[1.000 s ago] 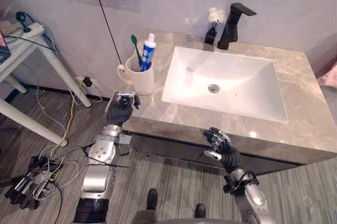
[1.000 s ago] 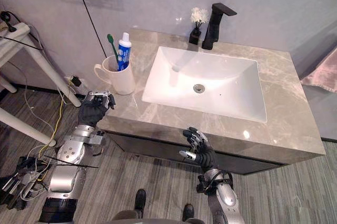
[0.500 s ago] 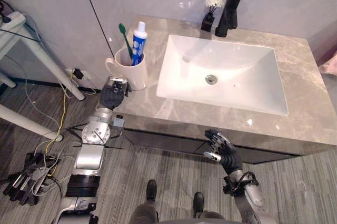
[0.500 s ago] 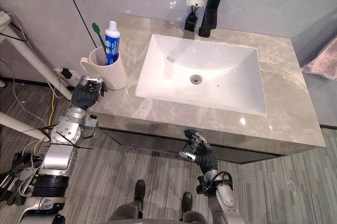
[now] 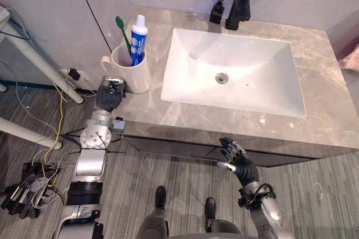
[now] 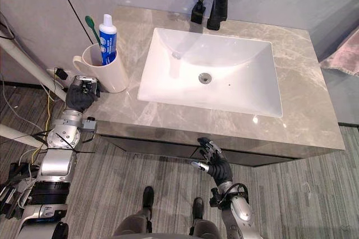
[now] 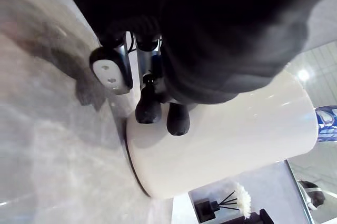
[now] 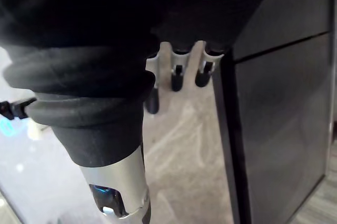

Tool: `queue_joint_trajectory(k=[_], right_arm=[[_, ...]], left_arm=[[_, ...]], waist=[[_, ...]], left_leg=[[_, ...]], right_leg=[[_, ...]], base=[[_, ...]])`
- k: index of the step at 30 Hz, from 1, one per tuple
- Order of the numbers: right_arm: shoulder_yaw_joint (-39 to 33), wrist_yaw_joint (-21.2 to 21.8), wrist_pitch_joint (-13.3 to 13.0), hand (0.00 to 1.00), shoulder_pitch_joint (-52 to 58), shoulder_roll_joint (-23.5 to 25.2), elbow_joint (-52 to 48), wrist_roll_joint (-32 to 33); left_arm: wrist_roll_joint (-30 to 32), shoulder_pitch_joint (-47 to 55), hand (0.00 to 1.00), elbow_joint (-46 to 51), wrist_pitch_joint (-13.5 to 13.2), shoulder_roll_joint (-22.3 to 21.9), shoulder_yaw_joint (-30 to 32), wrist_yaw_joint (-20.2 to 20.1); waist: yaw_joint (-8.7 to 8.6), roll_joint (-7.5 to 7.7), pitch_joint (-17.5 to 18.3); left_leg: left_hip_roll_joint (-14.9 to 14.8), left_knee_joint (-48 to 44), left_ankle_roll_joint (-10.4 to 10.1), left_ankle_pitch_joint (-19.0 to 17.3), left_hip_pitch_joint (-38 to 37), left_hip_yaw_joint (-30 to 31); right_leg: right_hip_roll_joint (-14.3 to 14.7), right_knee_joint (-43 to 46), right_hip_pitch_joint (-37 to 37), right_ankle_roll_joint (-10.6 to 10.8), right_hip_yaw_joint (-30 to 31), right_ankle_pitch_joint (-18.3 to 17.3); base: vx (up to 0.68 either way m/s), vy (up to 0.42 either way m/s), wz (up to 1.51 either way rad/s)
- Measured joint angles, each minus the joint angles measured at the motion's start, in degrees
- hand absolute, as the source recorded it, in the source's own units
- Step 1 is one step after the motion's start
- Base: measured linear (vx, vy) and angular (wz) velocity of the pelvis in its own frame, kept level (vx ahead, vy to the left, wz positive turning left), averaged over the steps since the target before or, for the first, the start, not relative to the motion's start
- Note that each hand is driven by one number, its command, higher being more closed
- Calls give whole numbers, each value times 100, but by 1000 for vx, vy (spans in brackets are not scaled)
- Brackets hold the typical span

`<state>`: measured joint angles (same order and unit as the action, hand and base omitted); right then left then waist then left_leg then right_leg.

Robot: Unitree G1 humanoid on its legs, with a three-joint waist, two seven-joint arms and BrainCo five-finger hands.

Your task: Organize washtable

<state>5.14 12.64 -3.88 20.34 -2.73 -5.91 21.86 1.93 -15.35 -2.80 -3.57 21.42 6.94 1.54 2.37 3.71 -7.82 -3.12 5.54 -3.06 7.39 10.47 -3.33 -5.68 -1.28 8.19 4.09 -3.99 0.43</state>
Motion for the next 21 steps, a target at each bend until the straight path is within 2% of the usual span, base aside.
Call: queue_joint_trajectory(k=[12, 17, 21], right_arm=[[39, 3, 0, 0, -38, -2, -10, -178], [47, 4, 0, 0, -34, -1, -13, -224], [64, 2, 0, 0, -34, 0, -13, -227]], left_arm=[[0, -94, 100, 42, 2, -31, -25, 6], [8, -98, 100, 77, 2, -62, -229, 1], [98, -97, 100, 141, 2, -219, -311, -14]], waist=[[-2, -1, -63], [-4, -2, -64], [-5, -2, -64]], left_leg=[[1, -4, 4, -1, 94, -21], [4, -4, 5, -1, 87, -15], [13, -4, 6, 0, 82, -6]], right_leg=[[4, -42, 101, -7, 40, 53], [1, -41, 95, -10, 37, 55], [-8, -40, 91, -10, 30, 55]], base=[[7, 0, -2], [0, 0, 0], [0, 0, 0]])
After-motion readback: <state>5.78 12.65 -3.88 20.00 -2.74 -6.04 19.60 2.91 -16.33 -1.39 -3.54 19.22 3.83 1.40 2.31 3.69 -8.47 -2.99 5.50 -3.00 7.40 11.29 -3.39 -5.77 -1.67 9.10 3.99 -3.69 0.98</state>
